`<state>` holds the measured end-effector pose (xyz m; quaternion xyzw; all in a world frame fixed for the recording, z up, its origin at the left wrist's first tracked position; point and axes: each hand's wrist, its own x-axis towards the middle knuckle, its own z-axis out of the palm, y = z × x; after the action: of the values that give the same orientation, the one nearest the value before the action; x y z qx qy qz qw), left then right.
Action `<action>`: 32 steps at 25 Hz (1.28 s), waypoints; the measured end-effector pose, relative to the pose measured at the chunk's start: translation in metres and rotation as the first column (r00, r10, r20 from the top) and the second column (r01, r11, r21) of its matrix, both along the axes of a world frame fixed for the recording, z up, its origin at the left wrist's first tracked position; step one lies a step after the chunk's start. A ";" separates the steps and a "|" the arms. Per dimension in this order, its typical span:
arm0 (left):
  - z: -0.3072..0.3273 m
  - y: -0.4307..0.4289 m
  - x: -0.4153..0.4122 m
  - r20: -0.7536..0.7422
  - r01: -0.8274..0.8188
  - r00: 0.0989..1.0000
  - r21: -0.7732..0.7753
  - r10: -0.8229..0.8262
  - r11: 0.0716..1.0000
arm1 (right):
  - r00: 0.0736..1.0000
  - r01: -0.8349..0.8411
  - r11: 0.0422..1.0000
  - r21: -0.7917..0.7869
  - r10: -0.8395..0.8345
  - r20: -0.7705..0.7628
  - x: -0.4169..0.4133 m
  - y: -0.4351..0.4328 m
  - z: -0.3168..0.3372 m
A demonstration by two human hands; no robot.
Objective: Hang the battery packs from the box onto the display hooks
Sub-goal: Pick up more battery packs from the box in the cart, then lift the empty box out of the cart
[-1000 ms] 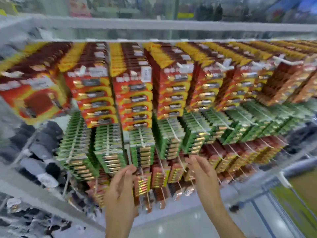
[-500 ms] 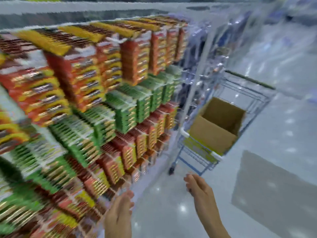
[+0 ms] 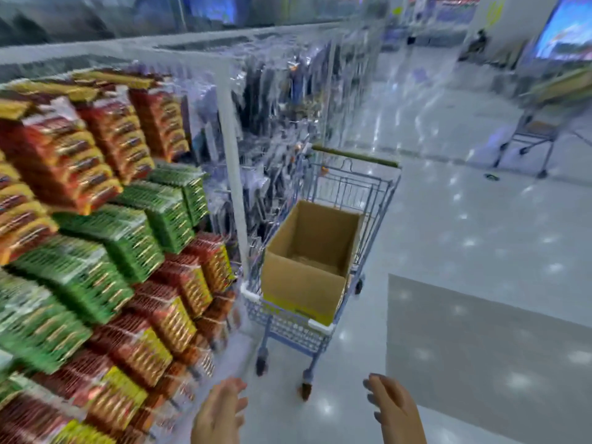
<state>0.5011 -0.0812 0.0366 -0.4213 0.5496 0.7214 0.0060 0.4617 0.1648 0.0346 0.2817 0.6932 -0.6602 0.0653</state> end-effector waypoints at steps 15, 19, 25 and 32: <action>-0.051 0.052 -0.247 0.033 0.012 0.999 -0.108 -0.008 0.994 | 0.988 0.106 0.994 0.034 -0.110 0.107 -0.221 0.067 -0.043; -0.063 0.051 -0.325 0.073 0.070 0.995 -0.086 -0.064 0.994 | 0.987 0.069 0.993 0.101 -0.082 0.135 -0.295 0.078 -0.043; -0.078 0.047 -0.405 0.203 -0.050 0.977 -0.069 0.063 0.996 | 0.979 -0.183 0.953 0.242 0.152 0.139 -0.426 0.061 -0.035; -0.117 0.059 -0.467 0.428 -0.283 0.837 -0.196 0.341 0.939 | 0.812 -0.578 0.742 0.340 0.564 0.150 -0.635 0.032 -0.055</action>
<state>0.0344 -0.0217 -0.0805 -0.6619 0.5005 0.5579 -0.0096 -0.1731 0.1964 -0.0201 0.0755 0.8559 -0.4605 0.2227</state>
